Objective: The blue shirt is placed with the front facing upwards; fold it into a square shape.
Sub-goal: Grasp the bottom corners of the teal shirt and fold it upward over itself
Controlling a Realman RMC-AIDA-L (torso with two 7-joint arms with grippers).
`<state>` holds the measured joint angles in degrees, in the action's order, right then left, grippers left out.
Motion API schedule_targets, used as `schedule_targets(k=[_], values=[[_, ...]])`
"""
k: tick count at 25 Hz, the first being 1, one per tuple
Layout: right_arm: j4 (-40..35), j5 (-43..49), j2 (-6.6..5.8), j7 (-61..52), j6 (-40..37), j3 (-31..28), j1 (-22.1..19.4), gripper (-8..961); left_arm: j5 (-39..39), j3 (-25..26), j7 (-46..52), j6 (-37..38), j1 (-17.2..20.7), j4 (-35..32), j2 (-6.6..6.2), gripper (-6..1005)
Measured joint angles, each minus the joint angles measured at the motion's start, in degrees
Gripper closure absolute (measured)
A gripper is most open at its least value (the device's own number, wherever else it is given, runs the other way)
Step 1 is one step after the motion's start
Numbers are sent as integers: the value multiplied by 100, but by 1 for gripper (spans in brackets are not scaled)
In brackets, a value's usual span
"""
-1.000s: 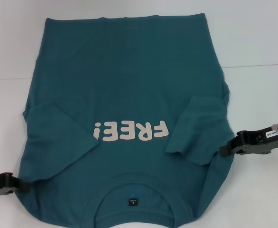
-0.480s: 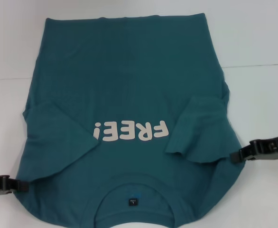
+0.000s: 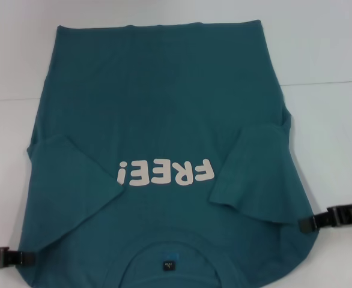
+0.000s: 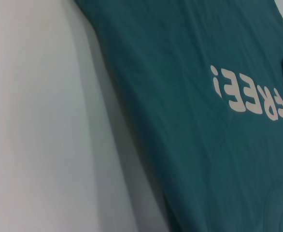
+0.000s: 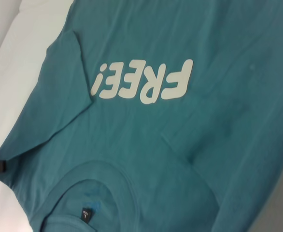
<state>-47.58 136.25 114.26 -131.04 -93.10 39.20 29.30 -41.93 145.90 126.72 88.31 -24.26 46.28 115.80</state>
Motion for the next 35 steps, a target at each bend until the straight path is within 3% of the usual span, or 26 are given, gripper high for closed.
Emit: schedule_targets(k=[23, 35], values=[[-359, 24, 30, 1101, -1116, -401, -608, 912, 2, 413, -1171, 826, 394, -54, 41, 947], [-142, 25, 67, 2087, -1414, -943, -886, 911, 1, 606, -1457, 1107, 342, -269, -68, 947]])
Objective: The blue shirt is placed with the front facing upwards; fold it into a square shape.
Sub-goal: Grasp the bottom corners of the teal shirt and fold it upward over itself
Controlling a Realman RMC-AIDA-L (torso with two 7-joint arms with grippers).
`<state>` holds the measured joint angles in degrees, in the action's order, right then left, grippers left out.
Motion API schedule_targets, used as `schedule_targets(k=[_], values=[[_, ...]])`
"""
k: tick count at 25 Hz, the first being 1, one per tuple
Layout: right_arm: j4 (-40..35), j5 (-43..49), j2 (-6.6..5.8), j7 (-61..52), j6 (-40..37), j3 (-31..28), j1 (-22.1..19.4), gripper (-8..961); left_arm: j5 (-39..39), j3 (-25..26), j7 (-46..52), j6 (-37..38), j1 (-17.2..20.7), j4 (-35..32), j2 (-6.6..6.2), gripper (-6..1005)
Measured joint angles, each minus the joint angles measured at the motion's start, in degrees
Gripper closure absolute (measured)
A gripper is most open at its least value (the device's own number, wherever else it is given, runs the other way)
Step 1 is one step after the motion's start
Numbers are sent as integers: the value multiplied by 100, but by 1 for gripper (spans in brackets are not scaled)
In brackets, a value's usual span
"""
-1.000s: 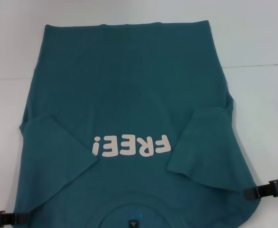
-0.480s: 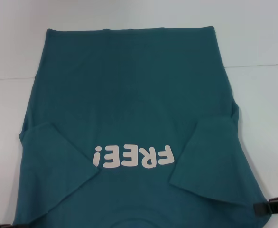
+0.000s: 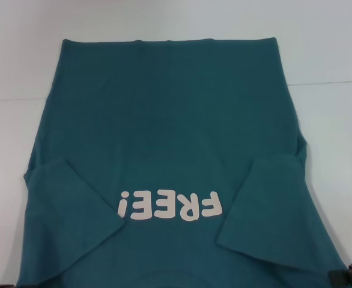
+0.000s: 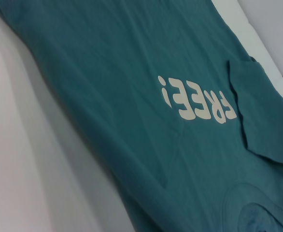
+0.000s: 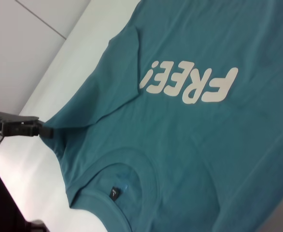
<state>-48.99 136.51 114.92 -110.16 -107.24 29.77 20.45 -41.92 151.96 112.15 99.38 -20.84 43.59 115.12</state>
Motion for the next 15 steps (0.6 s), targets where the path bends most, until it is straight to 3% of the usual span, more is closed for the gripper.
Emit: schedule_targets(k=[8, 15], values=[[60, -1, -5, 293, -41, -46, -154, 912, 0, 43, -205, 55, 60, -119, -14, 946], [337, 3, -58, 687, -114, -225, -191, 912, 0, 236, -414, 55, 41, -484, -154, 946]])
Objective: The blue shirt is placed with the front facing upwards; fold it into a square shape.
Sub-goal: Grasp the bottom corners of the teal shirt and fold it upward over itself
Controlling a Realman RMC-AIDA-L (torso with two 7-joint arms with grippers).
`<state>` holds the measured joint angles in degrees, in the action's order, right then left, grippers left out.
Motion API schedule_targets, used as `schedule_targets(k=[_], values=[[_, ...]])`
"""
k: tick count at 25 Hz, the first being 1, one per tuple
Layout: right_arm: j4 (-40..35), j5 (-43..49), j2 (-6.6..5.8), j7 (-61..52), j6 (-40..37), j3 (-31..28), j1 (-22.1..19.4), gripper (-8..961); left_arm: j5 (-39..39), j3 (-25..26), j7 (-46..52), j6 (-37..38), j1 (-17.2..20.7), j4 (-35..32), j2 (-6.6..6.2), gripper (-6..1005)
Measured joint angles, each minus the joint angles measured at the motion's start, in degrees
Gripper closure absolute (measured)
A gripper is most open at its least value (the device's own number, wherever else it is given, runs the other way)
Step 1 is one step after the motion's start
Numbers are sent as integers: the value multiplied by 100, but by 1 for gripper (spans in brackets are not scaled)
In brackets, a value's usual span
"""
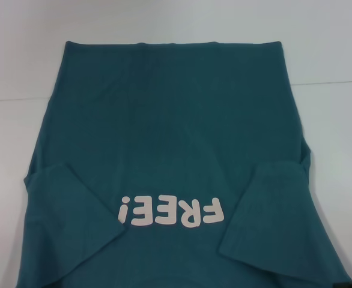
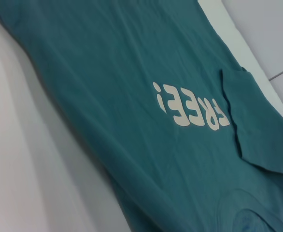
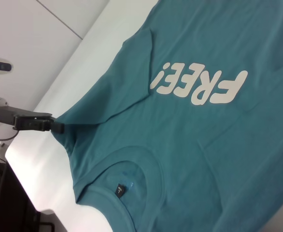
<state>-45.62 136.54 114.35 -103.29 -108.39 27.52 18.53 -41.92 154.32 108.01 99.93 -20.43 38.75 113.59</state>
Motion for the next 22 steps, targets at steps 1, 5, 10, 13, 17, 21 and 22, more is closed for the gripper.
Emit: schedule_targets(k=[1, 5, 10, 13, 17, 21, 22], values=[[11, 0, 0, 40, -5, -5, -16, 912, 0, 9, -6, 0, 1, -5, -1, 946], [29, 7, -1, 178, -66, -63, -42, 911, 0, 28, -67, 8, 19, -15, 2, 946], [36, 14, -1, 196, -56, -72, -76, 911, 0, 35, -156, 33, 81, -50, 9, 946], [36, 14, 0, 198, -17, -75, -100, 911, 0, 37, -211, 81, 131, -52, 16, 946], [36, 14, 7, 223, 65, -122, -115, 911, 0, 45, -264, 137, 150, -52, 27, 946], [39, 8, 29, 249, 156, -274, -95, 912, -1, 75, -319, 215, 152, -52, 56, 946], [42, 1, 39, 266, 160, -315, -79, 912, -6, 138, -339, 249, 150, -52, 57, 946]])
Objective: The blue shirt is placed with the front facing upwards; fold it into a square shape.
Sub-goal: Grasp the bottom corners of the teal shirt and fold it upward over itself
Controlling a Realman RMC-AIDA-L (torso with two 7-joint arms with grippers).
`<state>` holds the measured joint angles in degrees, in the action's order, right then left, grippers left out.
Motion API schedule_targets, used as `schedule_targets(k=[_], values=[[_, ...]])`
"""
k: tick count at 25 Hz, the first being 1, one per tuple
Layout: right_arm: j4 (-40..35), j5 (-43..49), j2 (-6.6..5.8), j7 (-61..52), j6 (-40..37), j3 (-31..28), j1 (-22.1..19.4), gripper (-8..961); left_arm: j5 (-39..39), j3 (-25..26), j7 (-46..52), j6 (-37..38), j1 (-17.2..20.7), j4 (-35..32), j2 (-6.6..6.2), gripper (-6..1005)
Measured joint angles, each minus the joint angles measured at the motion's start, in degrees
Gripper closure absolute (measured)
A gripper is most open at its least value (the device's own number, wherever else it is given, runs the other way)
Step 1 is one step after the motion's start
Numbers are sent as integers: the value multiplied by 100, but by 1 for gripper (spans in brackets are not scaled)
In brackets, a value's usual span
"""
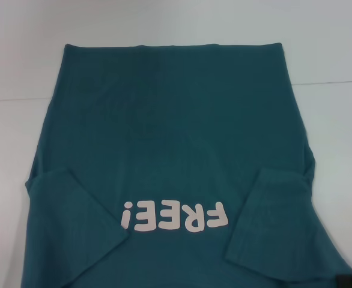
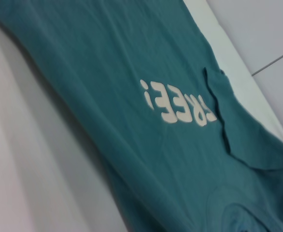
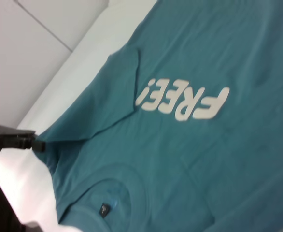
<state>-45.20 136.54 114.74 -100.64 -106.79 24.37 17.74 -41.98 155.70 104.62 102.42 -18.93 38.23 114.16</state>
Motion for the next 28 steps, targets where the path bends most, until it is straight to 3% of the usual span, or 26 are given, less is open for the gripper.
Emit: schedule_targets(k=[6, 18, 28], values=[[134, -20, 31, 142, 20, -342, 136, 911, -170, 446, -55, 132, -21, 0, -31, 946], [417, -245, -76, 238, 104, -872, 330, 911, -302, 892, -3, -143, -264, -157, -53, 945], [424, -619, -118, 239, 217, -1155, 297, 912, -665, 910, 70, -518, -361, -159, -49, 945]])
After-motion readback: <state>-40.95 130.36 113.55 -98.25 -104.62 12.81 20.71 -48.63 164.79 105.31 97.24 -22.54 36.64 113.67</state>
